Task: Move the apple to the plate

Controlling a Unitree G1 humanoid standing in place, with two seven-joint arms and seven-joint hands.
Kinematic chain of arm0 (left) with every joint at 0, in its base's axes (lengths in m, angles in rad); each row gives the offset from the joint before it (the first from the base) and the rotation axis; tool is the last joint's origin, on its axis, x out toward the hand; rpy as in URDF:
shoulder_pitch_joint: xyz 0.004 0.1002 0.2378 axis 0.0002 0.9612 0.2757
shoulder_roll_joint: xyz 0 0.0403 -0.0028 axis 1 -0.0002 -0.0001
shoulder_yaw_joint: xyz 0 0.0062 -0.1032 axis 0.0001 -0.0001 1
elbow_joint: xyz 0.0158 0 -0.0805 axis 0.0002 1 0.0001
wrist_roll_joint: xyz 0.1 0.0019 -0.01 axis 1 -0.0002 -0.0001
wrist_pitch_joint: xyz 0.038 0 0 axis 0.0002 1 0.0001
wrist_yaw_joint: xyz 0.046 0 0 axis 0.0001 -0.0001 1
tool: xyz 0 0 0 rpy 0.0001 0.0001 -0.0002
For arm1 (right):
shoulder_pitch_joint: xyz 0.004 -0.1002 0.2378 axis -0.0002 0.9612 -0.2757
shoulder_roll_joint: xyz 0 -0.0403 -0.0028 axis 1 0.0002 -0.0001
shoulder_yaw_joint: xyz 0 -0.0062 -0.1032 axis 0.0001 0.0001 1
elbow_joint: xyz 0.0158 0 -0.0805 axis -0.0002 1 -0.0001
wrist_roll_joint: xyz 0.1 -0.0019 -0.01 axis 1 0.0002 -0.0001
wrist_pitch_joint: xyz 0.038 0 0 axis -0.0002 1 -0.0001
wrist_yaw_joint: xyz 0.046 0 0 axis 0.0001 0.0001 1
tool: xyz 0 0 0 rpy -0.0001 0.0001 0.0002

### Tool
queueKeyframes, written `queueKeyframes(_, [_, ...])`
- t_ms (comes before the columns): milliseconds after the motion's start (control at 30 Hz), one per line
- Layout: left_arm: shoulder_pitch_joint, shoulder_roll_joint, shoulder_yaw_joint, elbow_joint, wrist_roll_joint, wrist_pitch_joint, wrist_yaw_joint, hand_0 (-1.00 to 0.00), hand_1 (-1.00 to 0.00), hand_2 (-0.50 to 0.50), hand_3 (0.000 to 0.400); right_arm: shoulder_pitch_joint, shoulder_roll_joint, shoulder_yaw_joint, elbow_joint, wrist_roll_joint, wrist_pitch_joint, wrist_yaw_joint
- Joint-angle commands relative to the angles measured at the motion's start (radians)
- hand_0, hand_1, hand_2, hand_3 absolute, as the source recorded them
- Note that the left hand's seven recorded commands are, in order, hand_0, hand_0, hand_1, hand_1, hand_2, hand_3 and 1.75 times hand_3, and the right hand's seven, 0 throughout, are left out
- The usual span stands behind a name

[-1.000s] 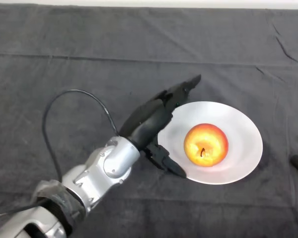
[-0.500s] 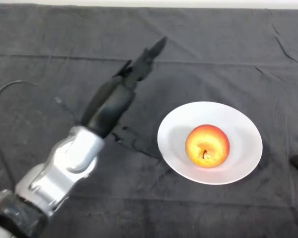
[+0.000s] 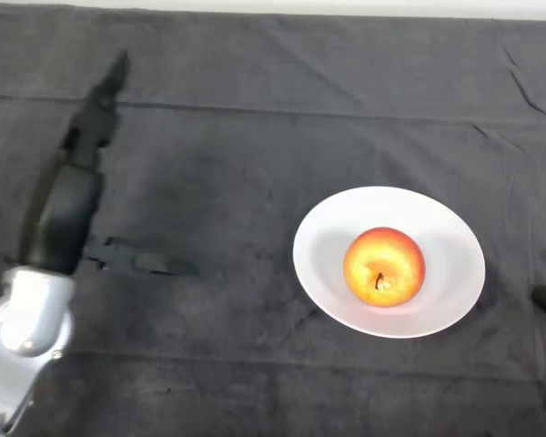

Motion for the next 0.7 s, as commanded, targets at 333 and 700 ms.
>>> queueKeyframes(333, [0.103,-0.013,0.174,-0.063,-0.037,-0.014,0.129,0.0,0.0,0.0,0.0,0.015,-0.009,-0.0102,-0.025,0.0071,0.001,-0.0002])
queueKeyframes(700, [0.09,-0.074,0.302,0.045,-0.032,-0.111,0.231,0.0,0.0,0.0,0.0,0.015,-0.009,-0.0106,-0.026,0.0076,0.001,-0.0011])
